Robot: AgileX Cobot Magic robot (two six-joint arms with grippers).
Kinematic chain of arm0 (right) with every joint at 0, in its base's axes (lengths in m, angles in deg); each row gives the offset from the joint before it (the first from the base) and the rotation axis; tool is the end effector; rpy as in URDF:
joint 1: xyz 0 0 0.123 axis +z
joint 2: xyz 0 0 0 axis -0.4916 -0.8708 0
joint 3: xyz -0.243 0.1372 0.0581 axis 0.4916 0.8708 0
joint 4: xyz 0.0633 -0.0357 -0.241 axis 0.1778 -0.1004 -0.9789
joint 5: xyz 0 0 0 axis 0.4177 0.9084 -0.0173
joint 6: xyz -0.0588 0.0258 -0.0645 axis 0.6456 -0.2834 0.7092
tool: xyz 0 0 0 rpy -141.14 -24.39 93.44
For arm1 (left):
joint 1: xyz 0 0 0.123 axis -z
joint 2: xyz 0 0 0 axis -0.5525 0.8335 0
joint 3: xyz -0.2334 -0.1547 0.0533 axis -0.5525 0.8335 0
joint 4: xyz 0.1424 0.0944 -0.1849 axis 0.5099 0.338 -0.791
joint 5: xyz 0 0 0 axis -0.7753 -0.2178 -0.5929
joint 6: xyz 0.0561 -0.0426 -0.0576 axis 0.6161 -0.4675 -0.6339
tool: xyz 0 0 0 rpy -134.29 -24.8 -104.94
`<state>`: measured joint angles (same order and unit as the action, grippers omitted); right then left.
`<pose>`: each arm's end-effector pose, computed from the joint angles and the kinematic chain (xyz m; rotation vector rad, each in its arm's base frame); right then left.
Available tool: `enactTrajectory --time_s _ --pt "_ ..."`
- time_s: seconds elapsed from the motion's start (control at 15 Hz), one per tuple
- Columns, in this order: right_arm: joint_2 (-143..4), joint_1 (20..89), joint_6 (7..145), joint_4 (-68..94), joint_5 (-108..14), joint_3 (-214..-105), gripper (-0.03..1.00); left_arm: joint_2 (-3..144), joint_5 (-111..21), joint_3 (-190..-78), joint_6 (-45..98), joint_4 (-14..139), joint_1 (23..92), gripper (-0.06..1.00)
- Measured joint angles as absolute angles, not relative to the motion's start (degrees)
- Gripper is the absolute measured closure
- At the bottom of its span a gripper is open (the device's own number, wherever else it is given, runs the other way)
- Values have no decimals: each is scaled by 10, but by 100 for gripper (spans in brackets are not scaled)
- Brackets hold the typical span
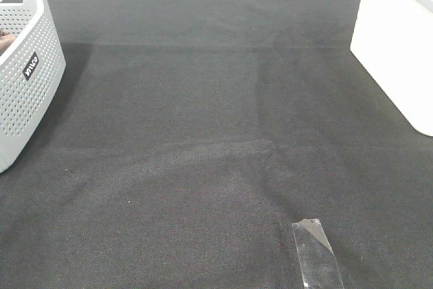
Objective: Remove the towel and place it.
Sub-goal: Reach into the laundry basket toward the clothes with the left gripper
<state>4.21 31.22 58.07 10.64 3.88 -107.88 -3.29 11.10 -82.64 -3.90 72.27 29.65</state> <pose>-0.0057 0.0078 0.2780 -0.1304 2.0272 0.0816 -0.0043 -0.0051 0.2771 -0.0097 2.0290 0.0064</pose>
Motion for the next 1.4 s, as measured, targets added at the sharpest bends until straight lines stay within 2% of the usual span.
enactTrajectory --time_s 0.4,0.53,0.87,1.2,1.4 --pt "42 312 581 106 39 -1079 25 -33 111 -826 -36 723 296 0" --pt "42 312 581 106 39 -1079 25 -15 134 -852 33 719 296 0" --pt "42 312 581 106 39 -1079 25 243 206 -1085 355 711 296 1" --pt "42 312 581 106 39 -1079 25 484 206 -1277 444 815 296 4" --pt "42 312 581 106 39 -1079 25 633 206 -1345 485 927 314 7"
